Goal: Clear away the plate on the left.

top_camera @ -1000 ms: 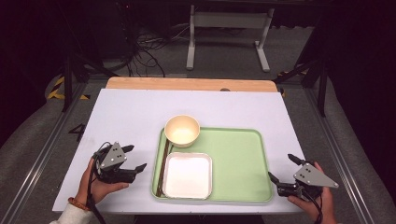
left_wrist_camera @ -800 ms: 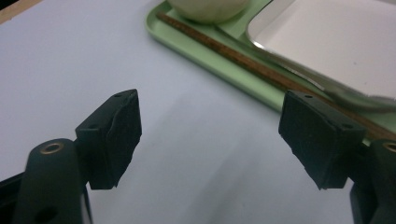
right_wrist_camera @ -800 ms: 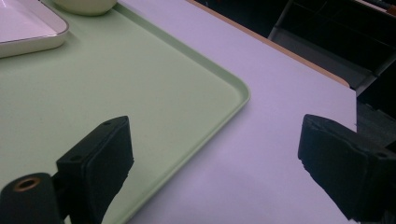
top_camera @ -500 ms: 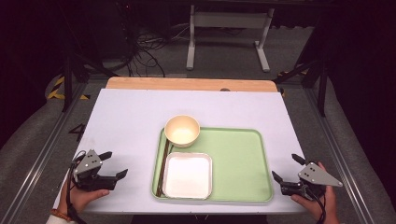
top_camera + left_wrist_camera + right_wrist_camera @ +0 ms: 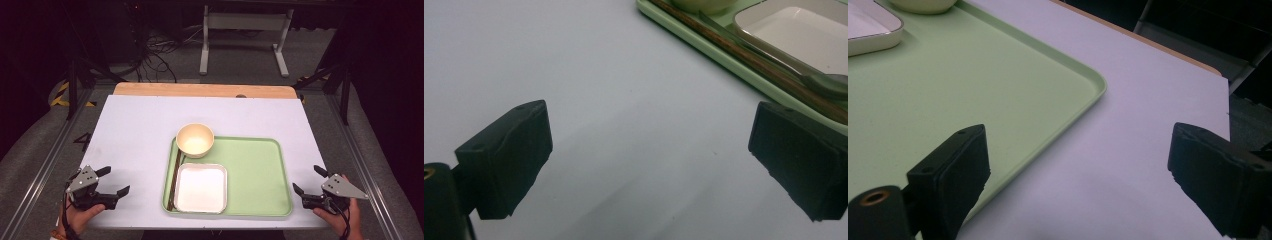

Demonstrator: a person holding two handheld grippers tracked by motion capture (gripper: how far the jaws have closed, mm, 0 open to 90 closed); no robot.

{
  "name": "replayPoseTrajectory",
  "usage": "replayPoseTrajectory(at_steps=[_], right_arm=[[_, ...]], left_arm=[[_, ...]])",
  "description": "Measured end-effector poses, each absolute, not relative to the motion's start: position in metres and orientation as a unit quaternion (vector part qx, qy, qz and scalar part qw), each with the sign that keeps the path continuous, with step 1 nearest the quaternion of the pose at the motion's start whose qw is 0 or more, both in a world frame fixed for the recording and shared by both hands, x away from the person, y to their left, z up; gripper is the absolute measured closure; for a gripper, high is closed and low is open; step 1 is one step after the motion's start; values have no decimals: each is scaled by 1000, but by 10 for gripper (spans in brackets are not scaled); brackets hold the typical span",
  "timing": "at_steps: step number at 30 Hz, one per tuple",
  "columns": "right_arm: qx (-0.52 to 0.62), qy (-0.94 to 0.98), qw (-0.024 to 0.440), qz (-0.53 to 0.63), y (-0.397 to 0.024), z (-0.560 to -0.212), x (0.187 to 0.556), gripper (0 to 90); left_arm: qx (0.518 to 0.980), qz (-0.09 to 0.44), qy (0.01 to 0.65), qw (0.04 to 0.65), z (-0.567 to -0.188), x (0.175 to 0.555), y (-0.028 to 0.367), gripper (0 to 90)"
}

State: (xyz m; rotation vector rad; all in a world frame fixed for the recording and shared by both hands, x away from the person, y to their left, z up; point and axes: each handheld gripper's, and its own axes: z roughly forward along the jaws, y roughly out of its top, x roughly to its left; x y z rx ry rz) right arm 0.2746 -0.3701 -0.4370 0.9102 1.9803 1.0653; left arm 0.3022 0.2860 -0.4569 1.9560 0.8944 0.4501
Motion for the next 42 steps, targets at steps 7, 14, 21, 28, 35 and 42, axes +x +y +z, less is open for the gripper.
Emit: replayPoseTrajectory(at_steps=[7,14,21,28,35,42], right_arm=[[348,765,352,412,-367,-436,272,99],[352,764,352,410,-367,-436,272,99],[354,761,352,414,-369,-436,270,99],[350,763,356,410,-367,-435,269,99],[346,767,359,405,-365,-436,268,99],[345,761,367,408,-365,-435,267,100]], left_arm=[[801,185,356,444,-458,302,281,51],[805,180,353,441,-459,304,278,46],[811,185,346,434,-458,305,273,46],[819,190,343,420,-459,306,270,46],[819,197,344,415,-459,308,269,44],[819,195,344,415,-460,310,269,43]])
